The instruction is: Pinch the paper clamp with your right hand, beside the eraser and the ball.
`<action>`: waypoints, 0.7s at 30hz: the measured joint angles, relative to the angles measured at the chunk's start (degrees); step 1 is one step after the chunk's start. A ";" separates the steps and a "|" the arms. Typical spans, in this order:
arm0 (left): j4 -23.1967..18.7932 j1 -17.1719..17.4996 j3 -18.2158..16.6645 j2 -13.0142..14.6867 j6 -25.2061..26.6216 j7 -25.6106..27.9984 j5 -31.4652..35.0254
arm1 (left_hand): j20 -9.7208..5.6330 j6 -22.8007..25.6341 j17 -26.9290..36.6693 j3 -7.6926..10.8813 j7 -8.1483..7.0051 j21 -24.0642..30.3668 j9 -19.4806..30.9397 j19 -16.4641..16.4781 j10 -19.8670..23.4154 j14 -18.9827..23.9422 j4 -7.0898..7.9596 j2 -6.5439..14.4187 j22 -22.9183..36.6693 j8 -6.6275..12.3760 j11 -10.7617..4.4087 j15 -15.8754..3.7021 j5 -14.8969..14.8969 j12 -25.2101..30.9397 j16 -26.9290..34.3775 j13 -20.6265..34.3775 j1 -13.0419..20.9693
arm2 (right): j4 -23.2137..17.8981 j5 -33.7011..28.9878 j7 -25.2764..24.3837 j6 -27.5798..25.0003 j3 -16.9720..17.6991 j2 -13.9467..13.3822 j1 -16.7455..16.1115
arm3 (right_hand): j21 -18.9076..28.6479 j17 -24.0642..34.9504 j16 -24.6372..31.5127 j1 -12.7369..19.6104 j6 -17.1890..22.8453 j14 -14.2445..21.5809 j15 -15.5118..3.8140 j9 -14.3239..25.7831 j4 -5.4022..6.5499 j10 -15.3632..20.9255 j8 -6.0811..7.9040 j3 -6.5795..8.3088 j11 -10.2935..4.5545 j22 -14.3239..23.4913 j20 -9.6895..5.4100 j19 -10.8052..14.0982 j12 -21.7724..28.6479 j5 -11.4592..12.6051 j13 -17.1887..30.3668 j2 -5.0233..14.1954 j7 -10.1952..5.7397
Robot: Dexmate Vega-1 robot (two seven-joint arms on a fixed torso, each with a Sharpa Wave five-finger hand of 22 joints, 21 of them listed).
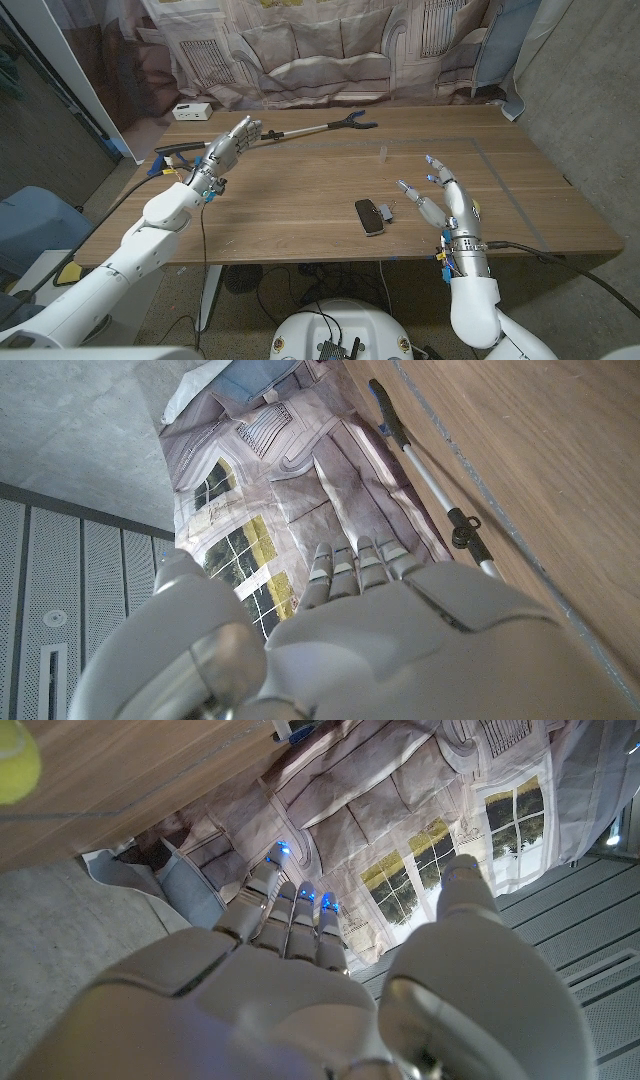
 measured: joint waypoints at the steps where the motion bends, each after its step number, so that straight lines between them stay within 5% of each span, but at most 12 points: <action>1: 0.00 0.00 0.00 0.00 -0.03 0.00 0.03 | 0.00 0.00 0.00 0.00 0.00 0.00 0.00 0.00 0.00 0.00 0.00 0.00 0.00 0.00 0.00 0.00 0.00 0.00 0.00 0.00 0.00 | -0.15 0.00 0.00 0.00 -0.20 -0.07 0.05 | 0.00 0.00 0.00 0.00 0.21 0.00 0.00 0.00 0.00 0.09 0.00 0.00 0.09 0.00 -0.01 0.20 0.00 0.00 0.09 0.00 -0.21; 12: -0.36 0.42 0.08 -0.30 -0.33 0.33 0.18 | 0.00 0.31 0.00 0.23 0.32 0.00 0.30 0.00 -0.01 0.00 -0.23 0.00 0.00 -0.22 0.01 0.00 -0.23 0.00 -0.06 0.00 0.00 | -2.17 -7.15 -0.84 -10.43 -3.58 -1.12 1.03 | 0.00 0.16 0.18 -1.02 2.94 1.16 0.04 0.00 1.28 3.58 0.88 -1.30 -0.36 0.00 0.35 0.54 1.01 0.00 0.09 -1.63 0.39; 21: -0.18 0.47 0.46 -0.60 -0.36 0.44 0.19 | 0.20 0.31 0.00 0.23 0.32 0.00 0.30 -0.20 -0.01 0.00 -0.23 0.00 0.00 -0.22 0.01 0.00 -0.23 0.00 -0.22 0.00 0.00 | -4.22 -10.85 0.70 -18.93 -7.84 -1.94 2.64 | 0.00 0.42 1.28 -2.11 8.18 5.47 -0.38 0.23 2.42 8.37 2.08 -2.19 0.00 0.31 0.59 3.88 1.99 0.45 0.09 -2.73 1.43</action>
